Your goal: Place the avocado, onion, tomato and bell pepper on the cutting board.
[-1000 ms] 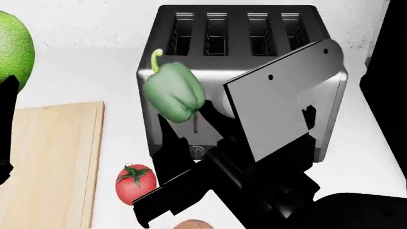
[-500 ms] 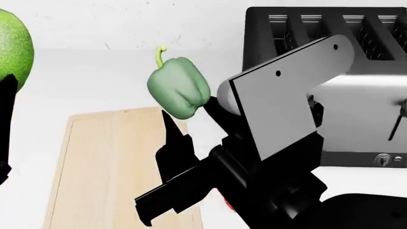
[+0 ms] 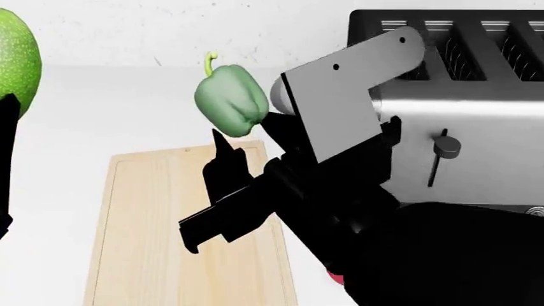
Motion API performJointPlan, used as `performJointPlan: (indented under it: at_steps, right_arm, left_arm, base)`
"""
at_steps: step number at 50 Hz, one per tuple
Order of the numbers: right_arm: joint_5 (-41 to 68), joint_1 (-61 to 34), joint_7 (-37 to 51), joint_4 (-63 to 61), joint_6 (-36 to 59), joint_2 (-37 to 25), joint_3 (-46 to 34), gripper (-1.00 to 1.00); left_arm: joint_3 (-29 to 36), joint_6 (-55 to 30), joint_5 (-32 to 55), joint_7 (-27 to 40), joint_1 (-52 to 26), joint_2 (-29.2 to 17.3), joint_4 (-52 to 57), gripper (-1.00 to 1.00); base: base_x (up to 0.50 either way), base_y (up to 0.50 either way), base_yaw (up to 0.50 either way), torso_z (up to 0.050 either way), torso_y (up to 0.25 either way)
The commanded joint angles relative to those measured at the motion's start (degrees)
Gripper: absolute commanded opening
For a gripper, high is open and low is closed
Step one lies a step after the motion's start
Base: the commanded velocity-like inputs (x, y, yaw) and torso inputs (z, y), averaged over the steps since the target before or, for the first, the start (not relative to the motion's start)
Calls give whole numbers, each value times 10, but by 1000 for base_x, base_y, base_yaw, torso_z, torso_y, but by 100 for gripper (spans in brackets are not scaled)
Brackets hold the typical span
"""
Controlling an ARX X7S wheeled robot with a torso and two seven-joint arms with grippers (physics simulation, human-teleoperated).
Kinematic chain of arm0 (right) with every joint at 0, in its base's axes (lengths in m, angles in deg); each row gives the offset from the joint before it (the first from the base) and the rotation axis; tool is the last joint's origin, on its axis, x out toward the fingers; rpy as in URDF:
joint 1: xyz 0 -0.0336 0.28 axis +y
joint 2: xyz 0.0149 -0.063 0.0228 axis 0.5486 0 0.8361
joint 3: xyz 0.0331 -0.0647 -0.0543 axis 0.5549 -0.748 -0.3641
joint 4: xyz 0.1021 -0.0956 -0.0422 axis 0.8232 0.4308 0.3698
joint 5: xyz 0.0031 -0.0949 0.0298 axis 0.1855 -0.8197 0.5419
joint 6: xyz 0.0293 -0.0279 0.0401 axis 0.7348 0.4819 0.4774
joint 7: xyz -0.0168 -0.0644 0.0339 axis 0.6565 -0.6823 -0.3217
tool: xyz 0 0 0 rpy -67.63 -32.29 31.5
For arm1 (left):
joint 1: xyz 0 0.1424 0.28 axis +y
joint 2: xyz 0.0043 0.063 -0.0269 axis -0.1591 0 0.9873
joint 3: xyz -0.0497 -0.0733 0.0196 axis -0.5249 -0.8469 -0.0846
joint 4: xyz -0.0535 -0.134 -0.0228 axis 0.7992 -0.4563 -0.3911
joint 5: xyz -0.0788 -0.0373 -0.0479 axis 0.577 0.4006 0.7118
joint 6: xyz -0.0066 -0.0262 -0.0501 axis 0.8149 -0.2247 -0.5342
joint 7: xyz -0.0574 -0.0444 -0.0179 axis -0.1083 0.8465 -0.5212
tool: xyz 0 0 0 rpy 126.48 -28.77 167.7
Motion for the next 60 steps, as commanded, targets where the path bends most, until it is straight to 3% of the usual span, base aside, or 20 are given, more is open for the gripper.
performJointPlan:
  at_steps: [1,16,47,60]
  right_arm:
    - [-147,-21,-129,157,-7,92,-53,-100]
    - [-260,-21,-226,350,-59,189,-129,-100]
    - [-310,14,-270,470,-105,240,-168,-100]
    - [-305,24,-267,461,-102,238,-171,-100]
  left_arm:
    - [-10,11,-14,-12,-3,12,-9,-100]
    - [-18,17,-15,-15,8,6,-6,-100]
    - [-19,23,-6,-7,16,-2,0,-100]
    - [-19,25,0,-1,17,-5,2,-100]
  base:
    - [0,0,0,0,0]
    - [0,0,0,0,0]
    - [0,0,0,0,0]
    - [0,0,0,0,1]
